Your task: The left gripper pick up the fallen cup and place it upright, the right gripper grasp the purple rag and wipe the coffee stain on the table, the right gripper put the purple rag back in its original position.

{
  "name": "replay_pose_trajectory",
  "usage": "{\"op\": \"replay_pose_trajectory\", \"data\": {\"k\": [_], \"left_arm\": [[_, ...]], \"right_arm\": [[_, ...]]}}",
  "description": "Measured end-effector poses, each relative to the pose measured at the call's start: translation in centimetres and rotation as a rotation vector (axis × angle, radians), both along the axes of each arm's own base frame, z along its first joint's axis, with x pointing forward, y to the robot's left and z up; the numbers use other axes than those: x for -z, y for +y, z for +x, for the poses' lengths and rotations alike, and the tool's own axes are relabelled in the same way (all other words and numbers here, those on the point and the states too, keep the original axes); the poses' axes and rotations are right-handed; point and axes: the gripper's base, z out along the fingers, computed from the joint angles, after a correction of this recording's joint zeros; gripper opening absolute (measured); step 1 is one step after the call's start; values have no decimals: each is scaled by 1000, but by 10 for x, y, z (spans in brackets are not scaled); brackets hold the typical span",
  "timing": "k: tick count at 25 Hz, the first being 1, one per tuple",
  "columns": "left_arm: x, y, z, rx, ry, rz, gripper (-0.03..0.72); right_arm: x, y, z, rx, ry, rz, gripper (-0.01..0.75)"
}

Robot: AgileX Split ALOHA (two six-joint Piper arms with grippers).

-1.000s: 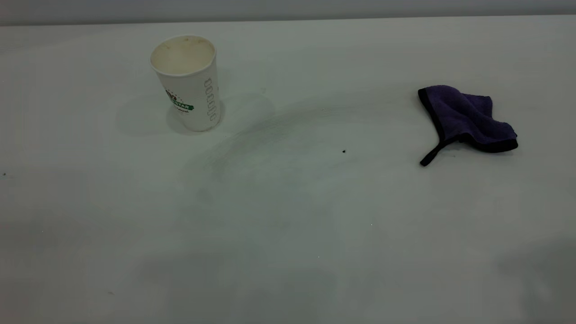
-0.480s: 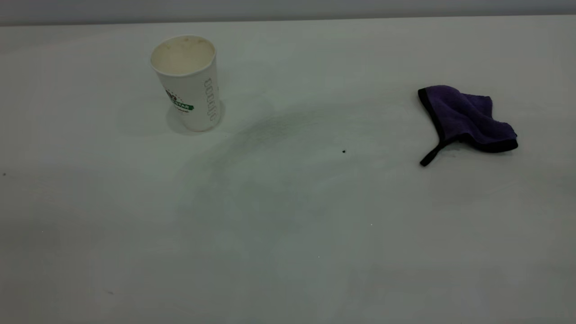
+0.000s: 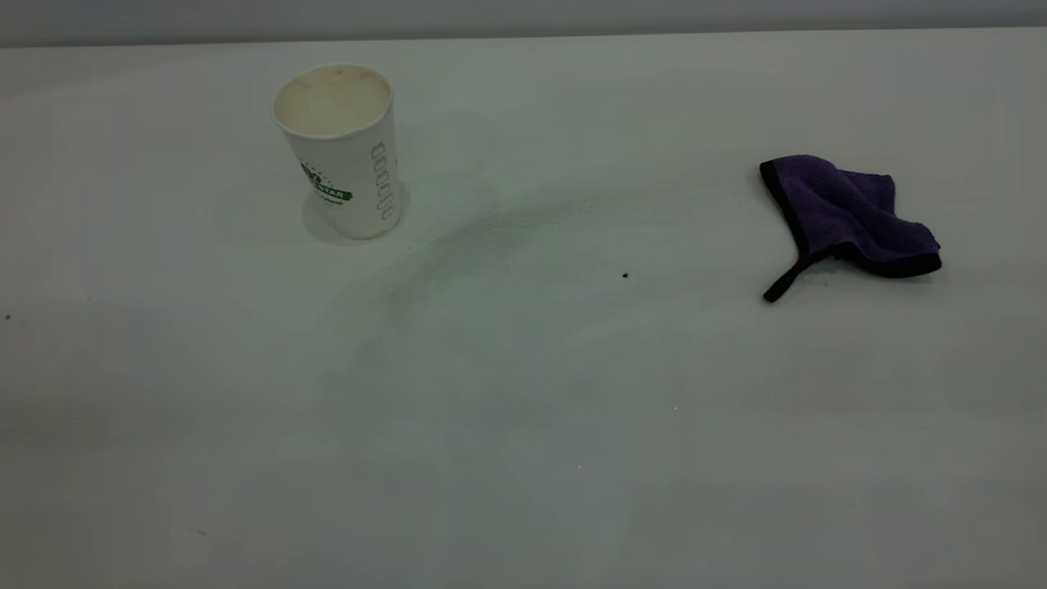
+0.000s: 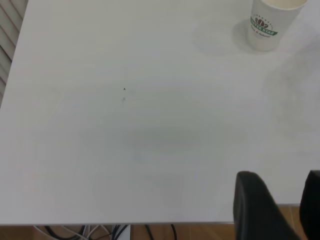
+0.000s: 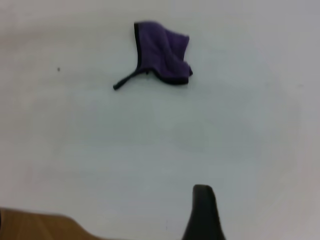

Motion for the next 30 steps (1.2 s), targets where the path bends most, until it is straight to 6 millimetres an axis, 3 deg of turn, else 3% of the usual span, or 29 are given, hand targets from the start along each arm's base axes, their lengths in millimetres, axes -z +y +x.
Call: {"op": "replay_pose_trajectory", "data": {"k": [9, 30], "left_arm": [[0, 0, 0, 0, 0, 0, 289], [0, 0, 0, 0, 0, 0, 289]], "right_arm": [[0, 0, -11, 1, -76, 1, 601], [0, 0, -11, 1, -77, 3, 588]]}}
